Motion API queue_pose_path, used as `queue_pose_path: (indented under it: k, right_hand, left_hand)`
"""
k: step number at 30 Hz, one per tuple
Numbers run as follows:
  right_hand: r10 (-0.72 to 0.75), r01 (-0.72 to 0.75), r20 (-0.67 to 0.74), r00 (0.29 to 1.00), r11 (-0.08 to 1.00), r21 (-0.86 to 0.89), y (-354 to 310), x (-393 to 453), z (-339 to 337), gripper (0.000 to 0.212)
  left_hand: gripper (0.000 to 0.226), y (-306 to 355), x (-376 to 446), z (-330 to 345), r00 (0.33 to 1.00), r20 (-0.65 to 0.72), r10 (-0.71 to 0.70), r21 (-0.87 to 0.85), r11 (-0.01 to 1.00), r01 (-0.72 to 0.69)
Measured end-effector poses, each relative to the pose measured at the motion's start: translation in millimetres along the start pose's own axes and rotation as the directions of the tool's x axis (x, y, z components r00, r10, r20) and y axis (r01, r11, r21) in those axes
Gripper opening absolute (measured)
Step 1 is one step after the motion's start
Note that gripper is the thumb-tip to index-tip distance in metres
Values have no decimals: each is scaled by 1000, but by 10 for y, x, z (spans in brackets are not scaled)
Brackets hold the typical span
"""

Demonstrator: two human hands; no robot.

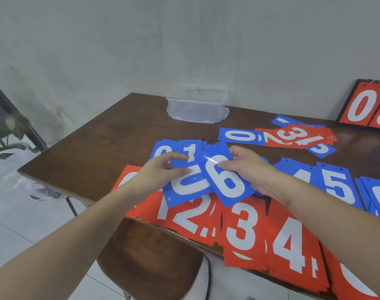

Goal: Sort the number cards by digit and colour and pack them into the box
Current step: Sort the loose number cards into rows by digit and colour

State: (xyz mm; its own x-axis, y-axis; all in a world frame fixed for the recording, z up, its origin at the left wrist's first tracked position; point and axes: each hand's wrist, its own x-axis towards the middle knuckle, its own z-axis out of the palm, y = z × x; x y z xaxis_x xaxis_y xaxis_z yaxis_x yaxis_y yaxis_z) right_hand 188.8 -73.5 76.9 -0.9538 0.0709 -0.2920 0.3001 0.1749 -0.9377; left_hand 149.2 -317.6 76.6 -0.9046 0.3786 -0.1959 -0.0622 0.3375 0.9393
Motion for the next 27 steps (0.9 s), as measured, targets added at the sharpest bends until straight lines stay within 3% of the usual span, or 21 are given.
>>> queue_pose_path:
  k: [3,5,9,14,17,20,24,27]
  right_hand:
    - [49,-34,-77,996,983,180,6,111,30,39]
    - [58,-34,-99,993,974,225,25,181,95,28]
    - [107,-86,-79,991,968,235,65,331,219,30]
    - [136,-115,-71,988,962,246,66,473,130,27]
    - [120,-96,-82,989,962,255,70,517,16,27]
    - [111,-81,-122,986,971,226,81,548,-99,36]
    - [100,-64,-172,980,977,204,120,547,-279,36]
    - [119,-85,-193,974,981,174,154,528,-446,32]
  left_hand:
    - [26,-145,24,-77,994,-47,-103,-384,920,78]
    - [20,-220,54,-75,987,-74,-143,-512,855,85]
    - [12,-300,179,-71,972,-152,-178,-588,807,56]
    - [21,-312,539,-351,937,-275,-216,-645,764,-14]
    - [28,-280,810,-578,924,-327,-196,-507,862,4]
    - [36,-242,1074,-699,885,-442,-145,-172,982,76]
    - [44,-239,1374,-615,907,-421,-6,138,988,71]
    - [57,-306,1530,-530,922,-380,69,378,922,86]
